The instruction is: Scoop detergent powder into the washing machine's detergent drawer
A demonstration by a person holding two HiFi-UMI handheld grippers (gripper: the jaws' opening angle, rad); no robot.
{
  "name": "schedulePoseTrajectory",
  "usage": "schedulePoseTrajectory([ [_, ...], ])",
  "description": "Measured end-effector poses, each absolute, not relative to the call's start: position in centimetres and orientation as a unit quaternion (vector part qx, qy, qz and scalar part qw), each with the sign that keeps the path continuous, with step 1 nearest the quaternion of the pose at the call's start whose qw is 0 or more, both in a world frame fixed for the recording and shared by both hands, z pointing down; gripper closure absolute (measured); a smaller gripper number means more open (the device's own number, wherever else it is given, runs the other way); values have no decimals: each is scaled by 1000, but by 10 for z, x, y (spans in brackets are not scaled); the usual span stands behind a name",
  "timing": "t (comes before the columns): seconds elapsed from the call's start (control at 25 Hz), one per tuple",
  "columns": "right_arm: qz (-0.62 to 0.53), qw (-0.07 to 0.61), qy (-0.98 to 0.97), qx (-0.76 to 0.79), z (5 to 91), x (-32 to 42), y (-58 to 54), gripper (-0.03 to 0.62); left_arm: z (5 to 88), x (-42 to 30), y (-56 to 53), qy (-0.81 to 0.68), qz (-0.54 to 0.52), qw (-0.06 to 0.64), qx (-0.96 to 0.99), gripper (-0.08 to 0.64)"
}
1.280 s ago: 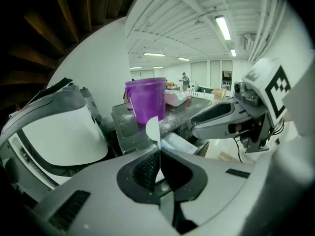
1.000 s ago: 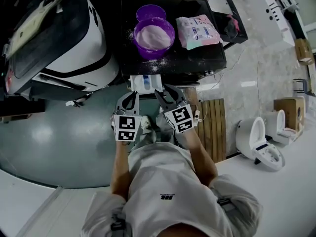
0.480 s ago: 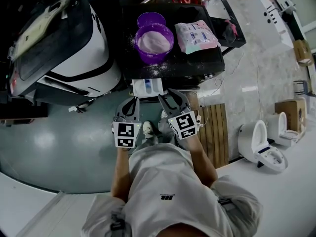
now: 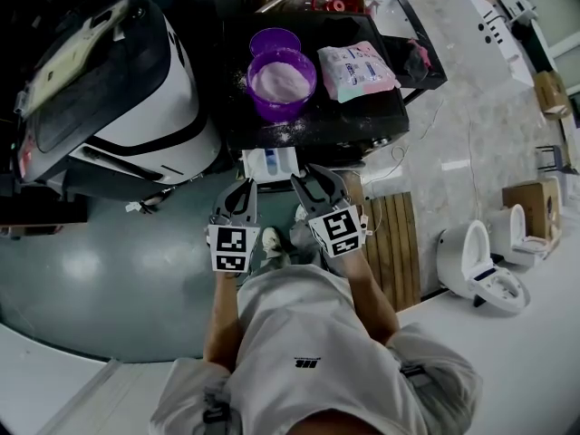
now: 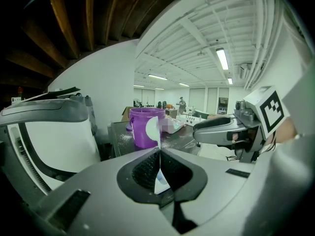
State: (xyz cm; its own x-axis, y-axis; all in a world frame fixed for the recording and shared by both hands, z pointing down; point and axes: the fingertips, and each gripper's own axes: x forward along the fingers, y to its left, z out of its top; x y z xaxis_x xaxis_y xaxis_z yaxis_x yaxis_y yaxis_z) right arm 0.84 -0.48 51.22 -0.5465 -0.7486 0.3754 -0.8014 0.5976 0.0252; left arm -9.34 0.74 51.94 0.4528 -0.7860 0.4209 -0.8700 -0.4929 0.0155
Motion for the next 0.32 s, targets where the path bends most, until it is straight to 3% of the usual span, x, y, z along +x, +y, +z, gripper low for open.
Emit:
schedulePoseTrajectory([
  [0.32,73,176,-875,445,508,5,-6,456,519,-98,6,-491,181,119,844,545],
])
